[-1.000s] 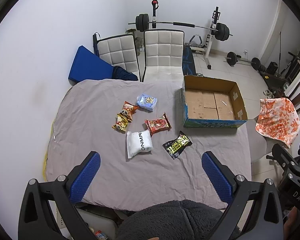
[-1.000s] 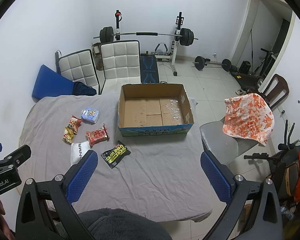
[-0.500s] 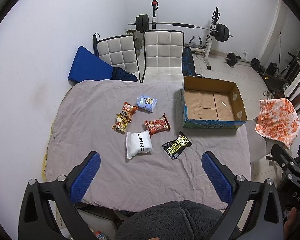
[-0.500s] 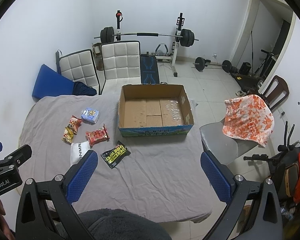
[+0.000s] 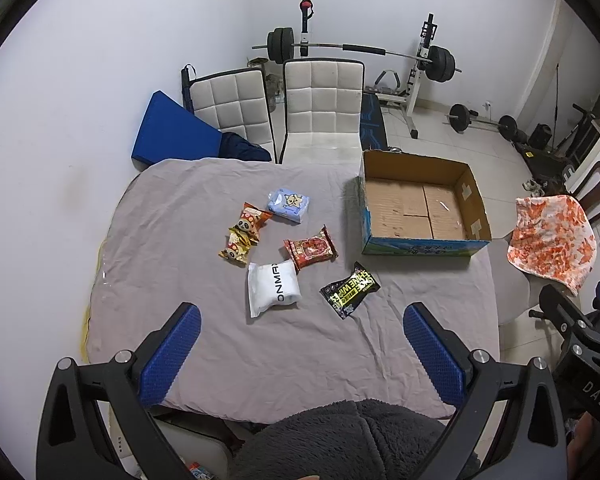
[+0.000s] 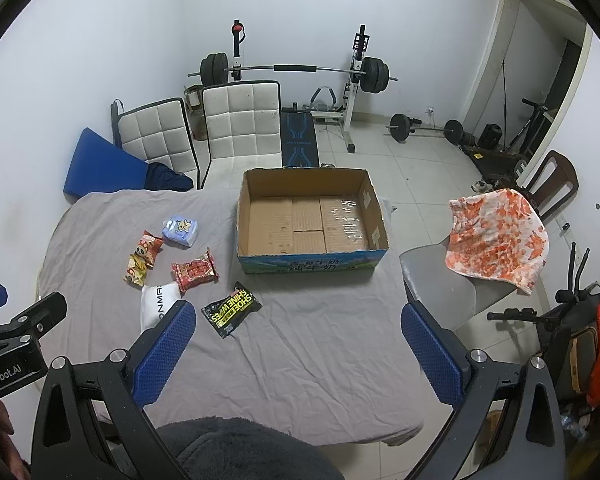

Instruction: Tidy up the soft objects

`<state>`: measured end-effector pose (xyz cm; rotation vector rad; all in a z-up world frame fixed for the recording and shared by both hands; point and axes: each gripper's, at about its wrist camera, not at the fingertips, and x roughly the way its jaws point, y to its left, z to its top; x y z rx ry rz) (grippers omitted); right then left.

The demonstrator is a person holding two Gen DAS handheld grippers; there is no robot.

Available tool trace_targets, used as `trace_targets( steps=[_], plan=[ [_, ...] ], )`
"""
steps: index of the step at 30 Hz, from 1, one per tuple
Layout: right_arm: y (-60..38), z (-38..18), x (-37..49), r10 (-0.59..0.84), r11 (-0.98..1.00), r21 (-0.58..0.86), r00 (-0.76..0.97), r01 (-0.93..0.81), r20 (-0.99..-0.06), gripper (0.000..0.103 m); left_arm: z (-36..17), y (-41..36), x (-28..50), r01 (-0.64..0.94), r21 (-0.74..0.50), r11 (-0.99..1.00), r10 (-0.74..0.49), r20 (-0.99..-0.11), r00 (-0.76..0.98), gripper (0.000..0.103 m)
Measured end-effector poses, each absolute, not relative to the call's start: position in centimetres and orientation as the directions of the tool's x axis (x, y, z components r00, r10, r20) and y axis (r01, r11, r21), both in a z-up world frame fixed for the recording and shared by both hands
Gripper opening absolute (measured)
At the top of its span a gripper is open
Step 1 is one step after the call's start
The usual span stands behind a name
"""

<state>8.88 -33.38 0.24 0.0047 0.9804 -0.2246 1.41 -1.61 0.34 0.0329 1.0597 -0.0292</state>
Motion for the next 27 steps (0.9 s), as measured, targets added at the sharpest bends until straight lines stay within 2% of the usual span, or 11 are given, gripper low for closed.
trace_targets(
  steps=[9,15,21,27],
  plan=[
    [-33.4,-0.3,9.6,-0.173,0.978,-0.082,0.524,0.192,-0.834,0.103,0.0,-1.4,1.7,0.041,-0.004,0.999,-0.023,-0.879,0.476,0.103],
    [-34.8,-4.2,13.2,-0.092,0.978,0.009,0.467,0.210,-0.880,0.103,-1.2,-0.6,3.7,0.032,-0.003,0.999,-0.018,-0.877,0.479,0.103],
    [-36.0,-14.2,19.2,0.075,0.948,0.162,0.303,0.272,-0.950,0.103,-6.3,3.0,8.5,-0.040,0.004,0.999,0.021,-0.908,0.418,0.103],
    [-35.1,-26.9,24.1,0.156,0.904,0.192,0.124,0.381,-0.980,0.103,-15.1,6.5,13.5,-0.095,0.021,0.995,0.046,-0.961,0.271,0.103]
  ],
)
